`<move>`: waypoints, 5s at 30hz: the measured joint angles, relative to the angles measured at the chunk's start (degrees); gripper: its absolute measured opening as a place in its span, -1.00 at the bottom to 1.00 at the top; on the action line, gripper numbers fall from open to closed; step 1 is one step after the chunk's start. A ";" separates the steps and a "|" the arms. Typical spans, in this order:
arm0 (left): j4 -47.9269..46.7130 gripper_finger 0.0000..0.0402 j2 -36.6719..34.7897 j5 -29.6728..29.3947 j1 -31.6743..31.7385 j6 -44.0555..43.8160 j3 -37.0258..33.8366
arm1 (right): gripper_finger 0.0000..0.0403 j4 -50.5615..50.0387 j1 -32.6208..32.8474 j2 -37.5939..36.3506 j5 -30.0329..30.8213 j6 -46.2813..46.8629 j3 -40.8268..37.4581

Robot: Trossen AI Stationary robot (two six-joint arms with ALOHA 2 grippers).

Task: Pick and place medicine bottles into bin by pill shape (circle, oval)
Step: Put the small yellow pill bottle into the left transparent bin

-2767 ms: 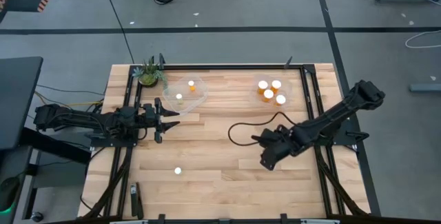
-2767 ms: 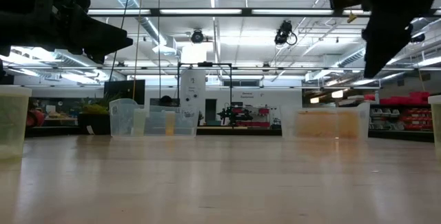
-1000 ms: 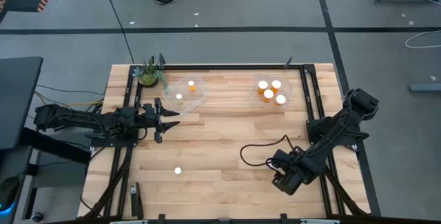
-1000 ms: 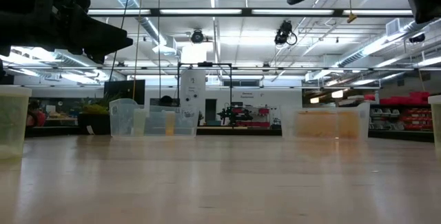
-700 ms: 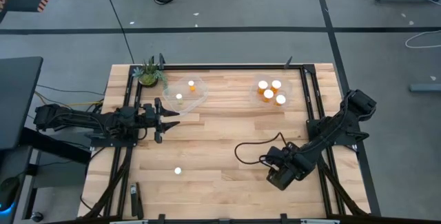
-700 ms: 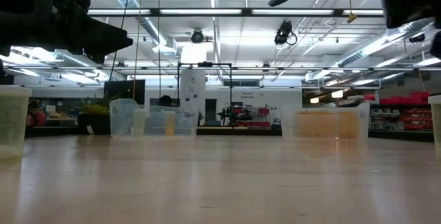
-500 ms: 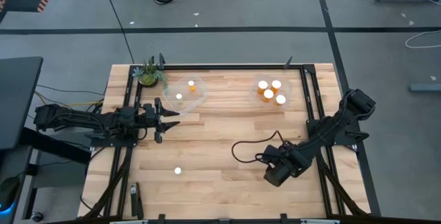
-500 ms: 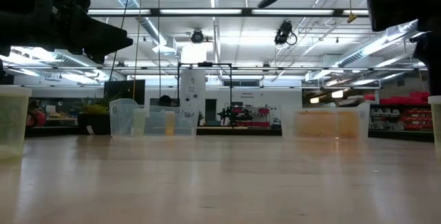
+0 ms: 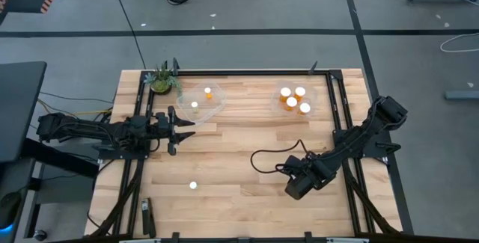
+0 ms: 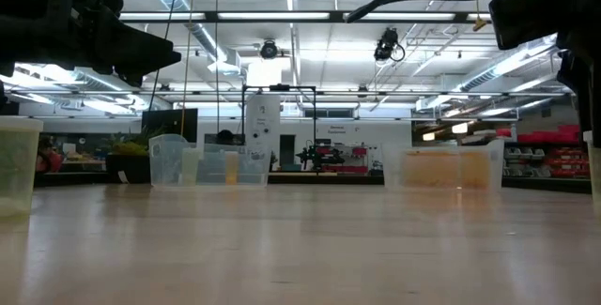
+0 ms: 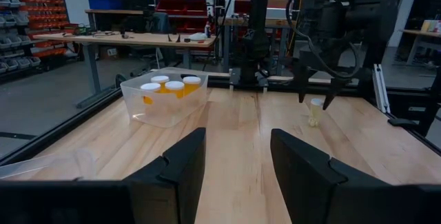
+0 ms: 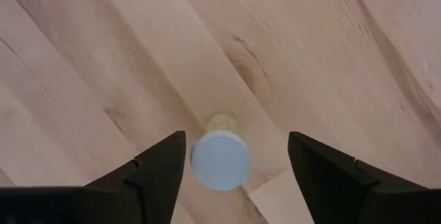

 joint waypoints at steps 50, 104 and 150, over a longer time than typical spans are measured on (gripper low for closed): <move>0.00 -0.14 0.00 0.02 0.02 0.00 0.02 | -0.33 -0.05 -3.49 -0.09 -3.88 -5.19 0.63; -0.02 -0.14 0.00 0.00 0.00 0.00 0.02 | -0.32 7.85 -40.56 21.06 -3.42 -60.24 37.57; -0.02 -0.14 0.00 0.02 0.02 0.00 0.02 | -0.26 -9.78 -46.85 36.57 -12.16 -64.28 53.75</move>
